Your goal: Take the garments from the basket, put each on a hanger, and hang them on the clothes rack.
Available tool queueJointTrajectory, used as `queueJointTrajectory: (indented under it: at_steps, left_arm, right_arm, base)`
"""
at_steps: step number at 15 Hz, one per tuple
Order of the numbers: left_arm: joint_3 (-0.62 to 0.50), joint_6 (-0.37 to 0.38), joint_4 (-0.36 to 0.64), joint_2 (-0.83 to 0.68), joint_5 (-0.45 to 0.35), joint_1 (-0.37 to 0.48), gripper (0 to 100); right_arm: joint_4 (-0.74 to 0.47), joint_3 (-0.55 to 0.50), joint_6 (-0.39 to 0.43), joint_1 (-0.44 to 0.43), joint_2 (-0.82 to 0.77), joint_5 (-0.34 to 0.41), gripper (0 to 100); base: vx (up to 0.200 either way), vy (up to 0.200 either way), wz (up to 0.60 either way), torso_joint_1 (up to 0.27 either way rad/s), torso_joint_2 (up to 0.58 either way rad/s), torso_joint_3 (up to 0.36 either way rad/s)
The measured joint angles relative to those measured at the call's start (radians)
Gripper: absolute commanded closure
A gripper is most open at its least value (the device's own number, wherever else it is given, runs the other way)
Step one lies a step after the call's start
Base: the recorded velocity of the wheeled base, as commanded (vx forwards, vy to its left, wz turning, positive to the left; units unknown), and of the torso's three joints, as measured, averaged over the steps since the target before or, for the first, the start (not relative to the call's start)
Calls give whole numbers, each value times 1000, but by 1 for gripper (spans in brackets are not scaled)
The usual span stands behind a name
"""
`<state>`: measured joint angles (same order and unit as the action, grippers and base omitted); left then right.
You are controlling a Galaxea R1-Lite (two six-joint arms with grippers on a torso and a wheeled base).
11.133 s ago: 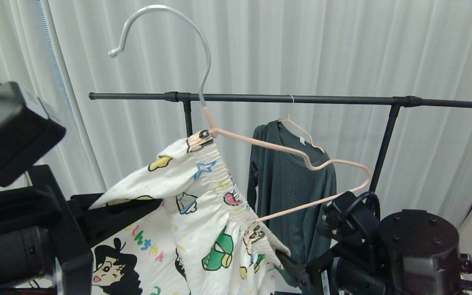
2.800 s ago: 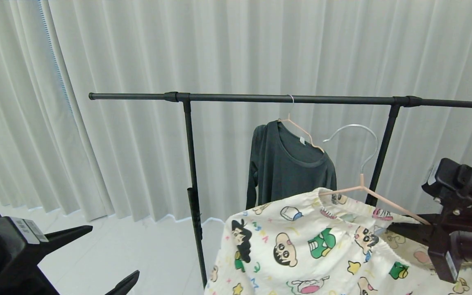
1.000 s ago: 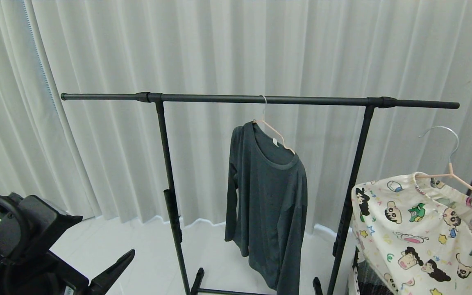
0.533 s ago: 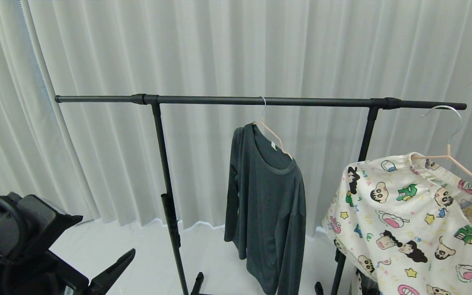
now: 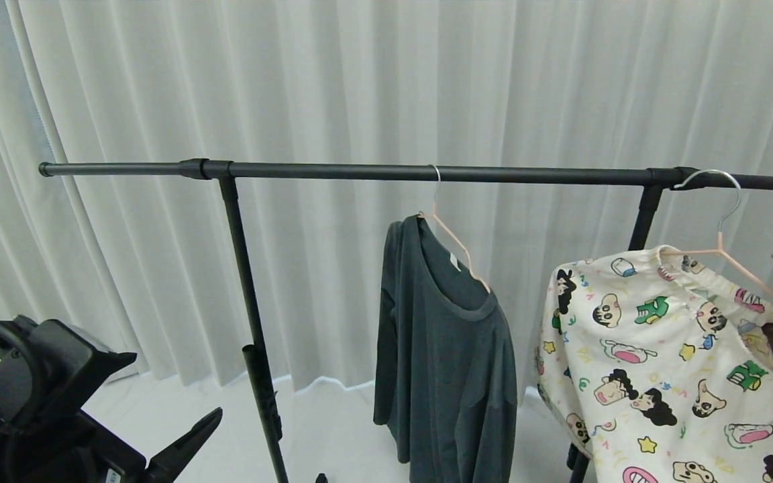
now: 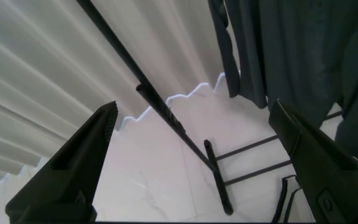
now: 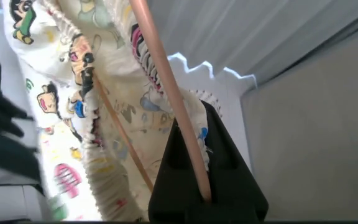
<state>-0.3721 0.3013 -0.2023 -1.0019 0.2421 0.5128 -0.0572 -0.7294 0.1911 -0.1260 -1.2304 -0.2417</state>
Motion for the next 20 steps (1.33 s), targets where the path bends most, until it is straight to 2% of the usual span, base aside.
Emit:
queueJointTrajectory:
  at_steps: [2,7,12,15,20]
  left_arm:
    - [1,1,0,0,0,1,0]
    - [4,1,0,0,0,29,0]
    - [1,2,0,2,0,46,0]
    - [1,2,0,3,0,46,0]
    - [4,1,0,7,0,46,0]
  right_arm:
    - [1,-9,-4,-19,-1,1,100]
    - [0,-107,-38,-75,-56,-2,100]
    - [0,-256,-38,-96,-201,-6,100]
    - [-2,-332,-39,-136,-300,-39,100]
    - [-7,-346,-79,-171,-395,-62,100]
  base:
    - [200,0,0,2,5,2]
    - [0,0,0,0,0,0]
    - [0,0,0,0,0,0]
    - [0,0,0,0,0,0]
    - [0,0,0,0,0,0]
